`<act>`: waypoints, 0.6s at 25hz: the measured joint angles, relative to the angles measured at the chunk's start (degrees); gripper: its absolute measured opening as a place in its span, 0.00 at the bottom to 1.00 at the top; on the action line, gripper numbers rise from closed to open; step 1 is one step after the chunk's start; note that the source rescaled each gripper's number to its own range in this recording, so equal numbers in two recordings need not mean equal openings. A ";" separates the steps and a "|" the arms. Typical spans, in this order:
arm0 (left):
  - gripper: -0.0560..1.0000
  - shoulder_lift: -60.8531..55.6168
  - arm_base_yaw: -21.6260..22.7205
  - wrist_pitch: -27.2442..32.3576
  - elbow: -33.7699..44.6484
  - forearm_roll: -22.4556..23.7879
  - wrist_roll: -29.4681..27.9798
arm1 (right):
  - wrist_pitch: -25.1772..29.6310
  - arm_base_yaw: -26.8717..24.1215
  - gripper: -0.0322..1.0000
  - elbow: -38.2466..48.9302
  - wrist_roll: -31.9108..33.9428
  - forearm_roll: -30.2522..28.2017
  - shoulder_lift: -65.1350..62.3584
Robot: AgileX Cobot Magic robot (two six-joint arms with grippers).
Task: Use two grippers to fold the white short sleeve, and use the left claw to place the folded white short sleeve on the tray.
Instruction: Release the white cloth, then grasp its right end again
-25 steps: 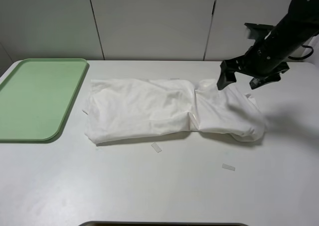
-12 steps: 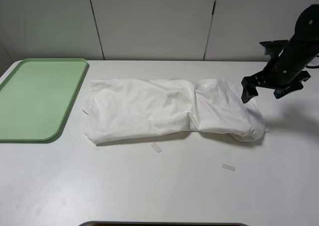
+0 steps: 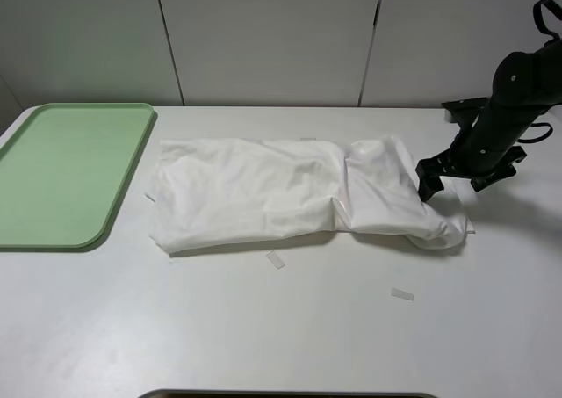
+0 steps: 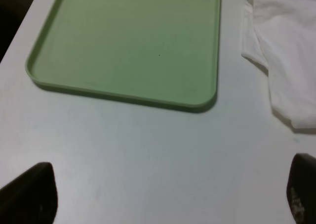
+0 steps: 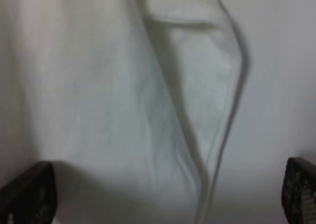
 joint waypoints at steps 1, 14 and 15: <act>0.92 0.00 0.00 0.00 0.00 0.00 0.00 | -0.27 0.00 1.00 0.00 0.00 -0.08 0.42; 0.92 0.00 0.00 0.00 0.00 0.00 0.00 | -0.69 -0.07 0.99 -0.46 0.00 0.38 3.97; 0.92 0.00 0.00 0.00 0.00 0.00 0.00 | -0.36 -0.07 0.95 -0.51 0.00 0.63 4.04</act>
